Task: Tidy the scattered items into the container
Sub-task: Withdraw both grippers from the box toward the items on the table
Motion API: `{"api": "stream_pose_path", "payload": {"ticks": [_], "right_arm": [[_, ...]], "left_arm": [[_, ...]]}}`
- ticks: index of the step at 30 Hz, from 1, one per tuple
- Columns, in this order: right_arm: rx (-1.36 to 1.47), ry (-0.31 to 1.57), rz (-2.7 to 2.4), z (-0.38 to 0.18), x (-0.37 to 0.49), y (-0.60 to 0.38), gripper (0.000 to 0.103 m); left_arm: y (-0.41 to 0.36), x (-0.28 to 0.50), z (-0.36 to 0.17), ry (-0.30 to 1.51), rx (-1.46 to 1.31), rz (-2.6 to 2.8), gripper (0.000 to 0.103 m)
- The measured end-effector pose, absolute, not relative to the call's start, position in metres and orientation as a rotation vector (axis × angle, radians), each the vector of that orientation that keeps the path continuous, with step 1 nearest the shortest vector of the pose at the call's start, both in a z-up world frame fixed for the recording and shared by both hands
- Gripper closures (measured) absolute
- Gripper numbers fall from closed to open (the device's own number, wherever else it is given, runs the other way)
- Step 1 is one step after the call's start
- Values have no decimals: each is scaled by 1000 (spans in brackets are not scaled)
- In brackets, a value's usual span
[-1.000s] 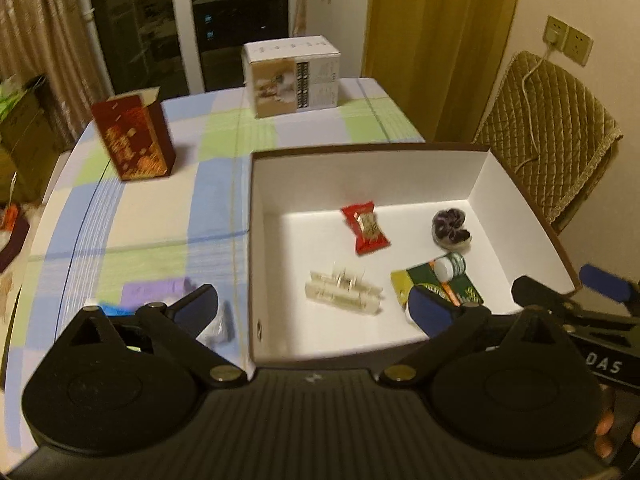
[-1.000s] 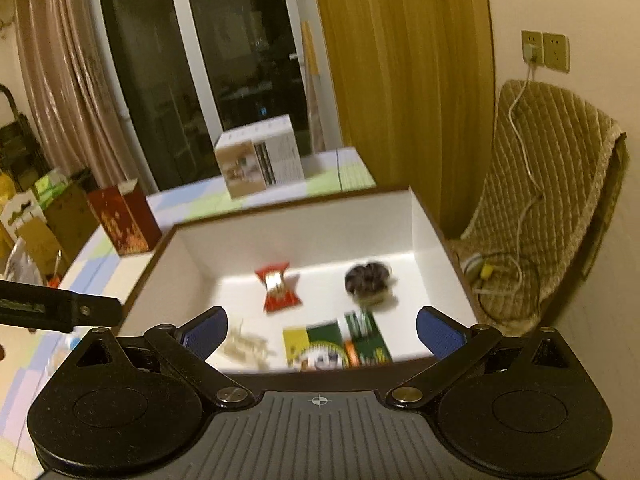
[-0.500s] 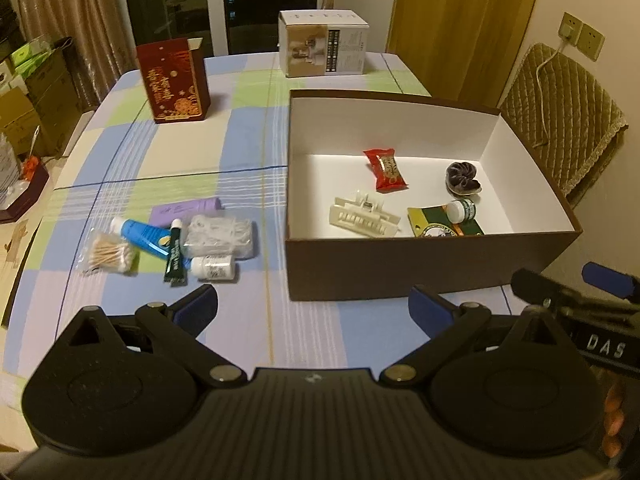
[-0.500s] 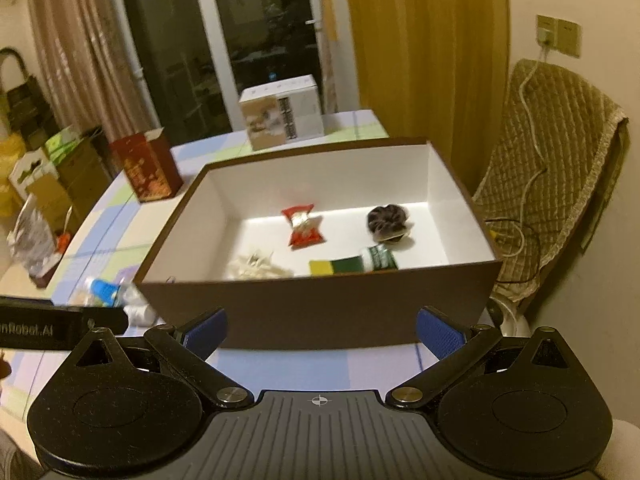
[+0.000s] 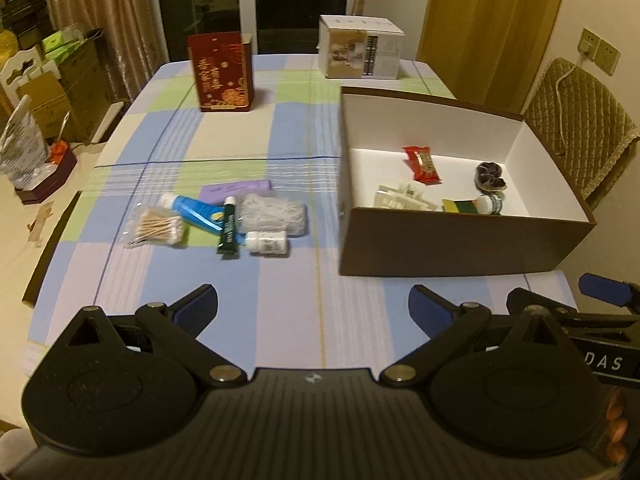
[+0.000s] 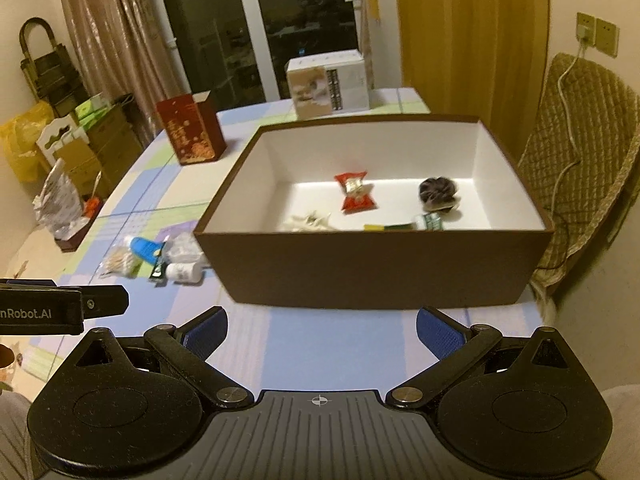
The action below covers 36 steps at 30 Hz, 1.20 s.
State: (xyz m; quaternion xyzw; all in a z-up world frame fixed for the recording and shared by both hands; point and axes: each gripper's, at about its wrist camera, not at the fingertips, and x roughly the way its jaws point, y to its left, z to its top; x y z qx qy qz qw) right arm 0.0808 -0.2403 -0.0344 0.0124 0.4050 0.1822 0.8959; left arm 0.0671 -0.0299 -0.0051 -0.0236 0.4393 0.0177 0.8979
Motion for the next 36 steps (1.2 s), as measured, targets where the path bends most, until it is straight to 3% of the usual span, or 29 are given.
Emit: {"api": "stream_pose_path", "payload": {"ticks": [11,19,24,32,35,36], "right_arm": [[-22,908,509,-48,78,-193,0],[-229,773,720,-27,88,-150,0],[-300,713,793,-22,101,-136,0],[-182,807,786,-58,98,-116,0],[-144,830,744,-72,99,-95,0],[-130,834,733,-77,101,-89,13]], "left_arm": [[15,51,-19,918,-71,90,3],[58,48,-28,912,-59,141,4],[73,56,-33,902,-63,129,9],[95,73,-51,920,-45,78,24],[109,80,-57,927,-31,73,25],[114,84,-59,928,-27,72,25]]}}
